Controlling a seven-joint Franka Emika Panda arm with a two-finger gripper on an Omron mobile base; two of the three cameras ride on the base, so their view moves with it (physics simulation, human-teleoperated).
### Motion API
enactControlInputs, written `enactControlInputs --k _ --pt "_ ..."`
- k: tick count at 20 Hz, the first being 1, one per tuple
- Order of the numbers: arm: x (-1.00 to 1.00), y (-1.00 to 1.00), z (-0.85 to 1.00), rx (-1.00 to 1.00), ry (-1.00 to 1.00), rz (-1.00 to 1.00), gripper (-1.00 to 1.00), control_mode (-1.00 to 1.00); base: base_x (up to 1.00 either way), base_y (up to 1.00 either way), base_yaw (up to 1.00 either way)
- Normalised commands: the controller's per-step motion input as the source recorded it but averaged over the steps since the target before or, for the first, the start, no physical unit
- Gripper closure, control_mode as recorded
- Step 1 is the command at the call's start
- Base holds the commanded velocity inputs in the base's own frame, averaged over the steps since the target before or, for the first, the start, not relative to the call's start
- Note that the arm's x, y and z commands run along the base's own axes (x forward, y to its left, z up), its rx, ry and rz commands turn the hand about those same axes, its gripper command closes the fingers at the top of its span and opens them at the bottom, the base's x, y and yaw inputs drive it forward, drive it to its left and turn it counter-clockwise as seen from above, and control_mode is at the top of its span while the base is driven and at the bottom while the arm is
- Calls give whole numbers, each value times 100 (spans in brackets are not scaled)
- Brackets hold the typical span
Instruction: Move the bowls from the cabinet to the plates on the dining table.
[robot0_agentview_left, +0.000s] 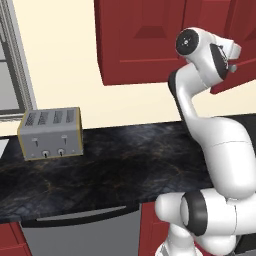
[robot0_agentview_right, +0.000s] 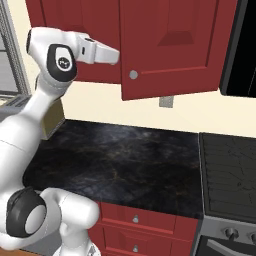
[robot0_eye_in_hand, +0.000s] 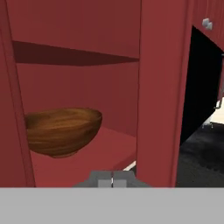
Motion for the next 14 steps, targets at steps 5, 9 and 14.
enactControlInputs --k 5,9,14 --pt "0 -41 3 -7 0 -6 100 -100 0 0 0" --pt "0 -44 3 -7 0 -6 100 -100 0 0 0" --pt "-14 -56 13 -5 0 -7 100 -100 0 0 0"
